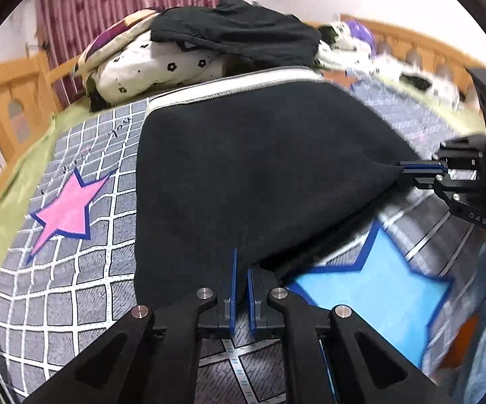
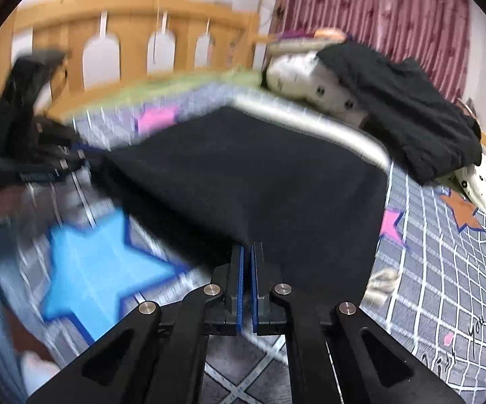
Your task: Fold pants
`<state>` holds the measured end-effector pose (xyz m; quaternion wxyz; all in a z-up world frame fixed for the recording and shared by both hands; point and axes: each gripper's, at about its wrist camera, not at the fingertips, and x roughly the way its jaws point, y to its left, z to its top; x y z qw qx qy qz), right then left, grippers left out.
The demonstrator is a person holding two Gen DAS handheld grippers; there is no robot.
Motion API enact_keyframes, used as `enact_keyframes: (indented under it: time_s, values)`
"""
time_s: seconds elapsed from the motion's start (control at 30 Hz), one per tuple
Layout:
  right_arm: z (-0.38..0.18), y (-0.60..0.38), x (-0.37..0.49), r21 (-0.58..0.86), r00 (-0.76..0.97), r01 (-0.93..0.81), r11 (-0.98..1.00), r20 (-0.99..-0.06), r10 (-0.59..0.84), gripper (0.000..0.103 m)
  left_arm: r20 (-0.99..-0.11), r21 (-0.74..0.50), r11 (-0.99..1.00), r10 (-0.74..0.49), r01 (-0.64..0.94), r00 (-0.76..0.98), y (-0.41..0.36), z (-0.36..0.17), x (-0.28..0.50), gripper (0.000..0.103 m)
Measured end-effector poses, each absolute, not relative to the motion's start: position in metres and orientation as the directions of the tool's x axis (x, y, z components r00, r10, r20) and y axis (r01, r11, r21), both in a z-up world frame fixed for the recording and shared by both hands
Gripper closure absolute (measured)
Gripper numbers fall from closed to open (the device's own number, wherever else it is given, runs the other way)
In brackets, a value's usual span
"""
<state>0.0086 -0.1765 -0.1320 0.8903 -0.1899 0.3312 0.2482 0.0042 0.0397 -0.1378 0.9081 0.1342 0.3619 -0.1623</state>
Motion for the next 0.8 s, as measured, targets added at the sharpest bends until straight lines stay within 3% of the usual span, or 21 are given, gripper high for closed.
enact_keyframes:
  time_s: [0.07, 0.1, 0.17, 0.23, 0.4, 0.47, 0.57, 0.63, 0.73, 0.8]
  values:
    - [-0.145, -0.171, 0.009, -0.227, 0.660, -0.567, 0.792, -0.701, 0.272, 0.097, -0.698, 0.145, 0.905, -0.193, 0.401, 0.689, 0.038, -0.134, -0.001, 0.094]
    - [-0.146, -0.170, 0.007, -0.242, 0.659, -0.571, 0.784, -0.705, 0.263, 0.092, -0.699, 0.133, 0.902, -0.210, 0.412, 0.684, 0.040, -0.130, -0.003, 0.090]
    - [-0.137, -0.174, 0.001, -0.208, 0.622, -0.615, 0.760, -0.721, 0.306, 0.085, -0.678, 0.066, 0.900, -0.276, 0.430, 0.681, 0.050, -0.116, -0.009, 0.074]
    - [-0.118, -0.184, -0.008, -0.153, 0.604, -0.651, 0.743, -0.697, 0.387, 0.084, -0.643, -0.007, 0.899, -0.340, 0.438, 0.686, 0.060, -0.101, -0.011, 0.050]
    - [-0.095, -0.195, 0.015, -0.079, 0.655, -0.586, 0.806, -0.633, 0.413, 0.084, -0.634, -0.045, 0.913, -0.339, 0.405, 0.695, 0.044, -0.086, 0.027, 0.050]
    - [-0.100, -0.195, 0.039, -0.076, 0.684, -0.515, 0.854, -0.636, 0.357, 0.084, -0.686, -0.053, 0.905, -0.340, 0.422, 0.643, 0.032, -0.101, 0.046, 0.050]
    - [-0.127, -0.198, 0.063, -0.058, 0.637, -0.468, 0.882, -0.713, 0.292, 0.084, -0.772, 0.012, 0.901, -0.267, 0.433, 0.577, 0.021, -0.138, 0.049, 0.050]
    - [-0.127, -0.205, 0.055, -0.029, 0.640, -0.479, 0.877, -0.695, 0.327, 0.081, -0.739, 0.061, 0.898, -0.254, 0.436, 0.625, 0.021, -0.140, 0.034, 0.050]
    - [-0.117, -0.213, 0.051, 0.008, 0.588, -0.518, 0.855, -0.723, 0.363, 0.080, -0.728, -0.012, 0.908, -0.295, 0.418, 0.619, 0.029, -0.125, 0.041, 0.050]
    - [-0.107, -0.217, 0.059, 0.020, 0.598, -0.508, 0.861, -0.711, 0.370, 0.075, -0.728, -0.016, 0.935, -0.254, 0.354, 0.637, 0.031, -0.114, 0.065, 0.050]
